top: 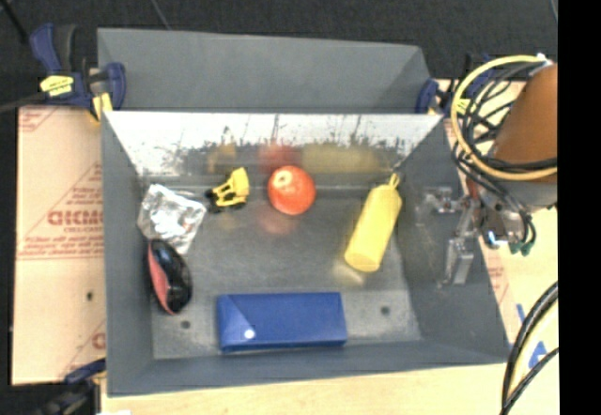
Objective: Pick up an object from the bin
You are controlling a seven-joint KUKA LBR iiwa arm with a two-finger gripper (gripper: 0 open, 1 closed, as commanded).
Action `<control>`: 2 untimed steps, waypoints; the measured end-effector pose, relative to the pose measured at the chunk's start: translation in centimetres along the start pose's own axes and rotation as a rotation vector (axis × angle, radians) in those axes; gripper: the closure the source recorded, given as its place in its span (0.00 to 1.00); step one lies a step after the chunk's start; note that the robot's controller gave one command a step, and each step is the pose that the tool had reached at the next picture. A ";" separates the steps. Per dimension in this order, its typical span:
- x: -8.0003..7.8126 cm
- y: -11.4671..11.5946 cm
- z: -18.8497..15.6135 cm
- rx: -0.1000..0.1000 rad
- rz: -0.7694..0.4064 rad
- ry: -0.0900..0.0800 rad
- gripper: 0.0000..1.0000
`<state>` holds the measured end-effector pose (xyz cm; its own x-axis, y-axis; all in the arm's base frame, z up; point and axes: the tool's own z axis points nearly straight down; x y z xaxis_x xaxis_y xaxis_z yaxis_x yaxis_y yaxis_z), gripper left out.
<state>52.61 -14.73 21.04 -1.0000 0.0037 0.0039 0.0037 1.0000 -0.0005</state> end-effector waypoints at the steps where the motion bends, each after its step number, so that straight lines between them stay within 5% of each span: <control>1: -0.1 0.1 -0.5 0.002 -0.004 -0.008 0.00; 2: -3.1 0.5 3.9 0.003 -0.080 -0.011 0.00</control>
Offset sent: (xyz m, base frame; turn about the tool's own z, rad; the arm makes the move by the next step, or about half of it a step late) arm 0.0865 0.0166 -0.1404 -0.2472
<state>55.66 -14.28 17.18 -0.9971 -0.0759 -0.0073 -0.0759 0.9971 -0.0038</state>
